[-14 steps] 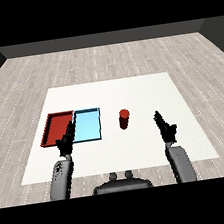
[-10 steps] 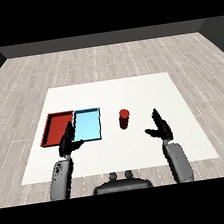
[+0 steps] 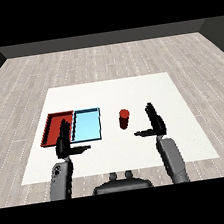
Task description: Pick the red can and put it in the red box
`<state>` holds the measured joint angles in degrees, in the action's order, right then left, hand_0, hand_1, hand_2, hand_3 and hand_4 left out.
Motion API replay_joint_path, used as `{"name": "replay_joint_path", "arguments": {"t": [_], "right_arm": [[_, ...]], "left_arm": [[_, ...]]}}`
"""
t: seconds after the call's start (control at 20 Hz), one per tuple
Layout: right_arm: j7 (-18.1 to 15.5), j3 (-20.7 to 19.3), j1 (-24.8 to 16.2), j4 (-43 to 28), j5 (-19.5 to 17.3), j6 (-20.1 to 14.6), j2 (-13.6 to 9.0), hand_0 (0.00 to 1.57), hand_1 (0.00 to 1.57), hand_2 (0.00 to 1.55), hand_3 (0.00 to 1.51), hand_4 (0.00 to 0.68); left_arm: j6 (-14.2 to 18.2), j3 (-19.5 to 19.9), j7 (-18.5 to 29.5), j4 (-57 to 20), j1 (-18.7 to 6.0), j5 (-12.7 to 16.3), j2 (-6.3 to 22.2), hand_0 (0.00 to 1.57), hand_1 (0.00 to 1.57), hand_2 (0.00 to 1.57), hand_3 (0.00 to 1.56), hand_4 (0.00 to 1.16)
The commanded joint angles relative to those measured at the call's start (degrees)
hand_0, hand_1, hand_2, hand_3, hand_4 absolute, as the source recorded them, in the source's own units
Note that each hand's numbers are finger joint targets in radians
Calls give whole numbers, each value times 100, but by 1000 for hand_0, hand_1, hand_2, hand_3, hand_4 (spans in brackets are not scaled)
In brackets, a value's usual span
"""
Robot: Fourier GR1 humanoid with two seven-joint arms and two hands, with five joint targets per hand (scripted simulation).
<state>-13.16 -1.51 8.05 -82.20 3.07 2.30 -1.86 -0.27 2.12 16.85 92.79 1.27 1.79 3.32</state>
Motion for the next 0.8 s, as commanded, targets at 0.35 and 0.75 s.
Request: {"name": "replay_joint_path", "arguments": {"t": [0.35,0.75], "right_arm": [[-327,-277,318,331,244,168,-123,0,0,0,0,0],[-378,-89,508,625,127,-80,80,0,0,0,0,0]], "left_arm": [[-40,163,611,-288,-151,11,-38,0,0,0,0,0],[-20,140,297,-189,-295,4,-32,0,0,0,0,0]]}}
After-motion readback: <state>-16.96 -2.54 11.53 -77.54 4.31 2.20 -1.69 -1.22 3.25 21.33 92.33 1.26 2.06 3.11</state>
